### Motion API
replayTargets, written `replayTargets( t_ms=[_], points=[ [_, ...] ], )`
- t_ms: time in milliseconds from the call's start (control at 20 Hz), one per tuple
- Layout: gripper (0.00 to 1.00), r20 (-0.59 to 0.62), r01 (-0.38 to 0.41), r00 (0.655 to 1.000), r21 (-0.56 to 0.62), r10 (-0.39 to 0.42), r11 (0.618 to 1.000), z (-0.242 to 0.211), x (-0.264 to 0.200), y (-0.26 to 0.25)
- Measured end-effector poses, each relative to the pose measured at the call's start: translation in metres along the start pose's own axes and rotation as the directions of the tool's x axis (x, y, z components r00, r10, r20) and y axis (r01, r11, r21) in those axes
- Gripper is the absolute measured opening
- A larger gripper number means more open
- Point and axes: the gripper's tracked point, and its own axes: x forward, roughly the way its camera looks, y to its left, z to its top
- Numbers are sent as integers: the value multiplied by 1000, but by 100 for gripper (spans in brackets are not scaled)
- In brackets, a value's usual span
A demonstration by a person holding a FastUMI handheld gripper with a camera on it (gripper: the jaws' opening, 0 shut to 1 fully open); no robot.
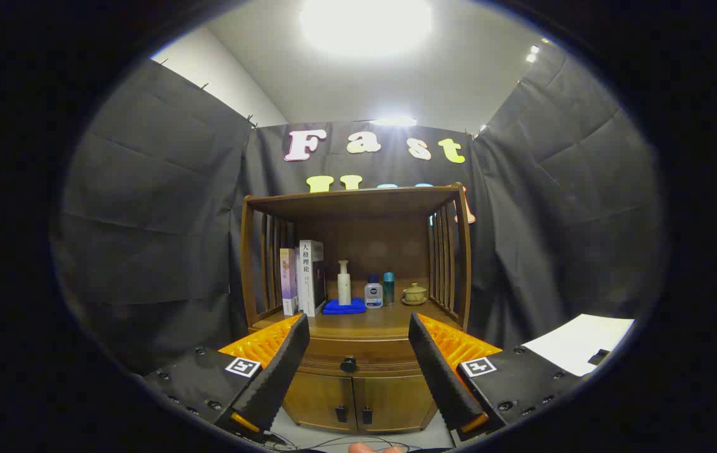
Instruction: Pull open the drawer, take out the items inside it, and place them on the countertop above the cabinet.
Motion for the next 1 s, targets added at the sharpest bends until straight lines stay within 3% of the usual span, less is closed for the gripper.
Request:
replayTargets(
  t_ms=[1000],
  points=[
    [100,-87,-18,996,37,21,999,-40,15,7]
  ],
)
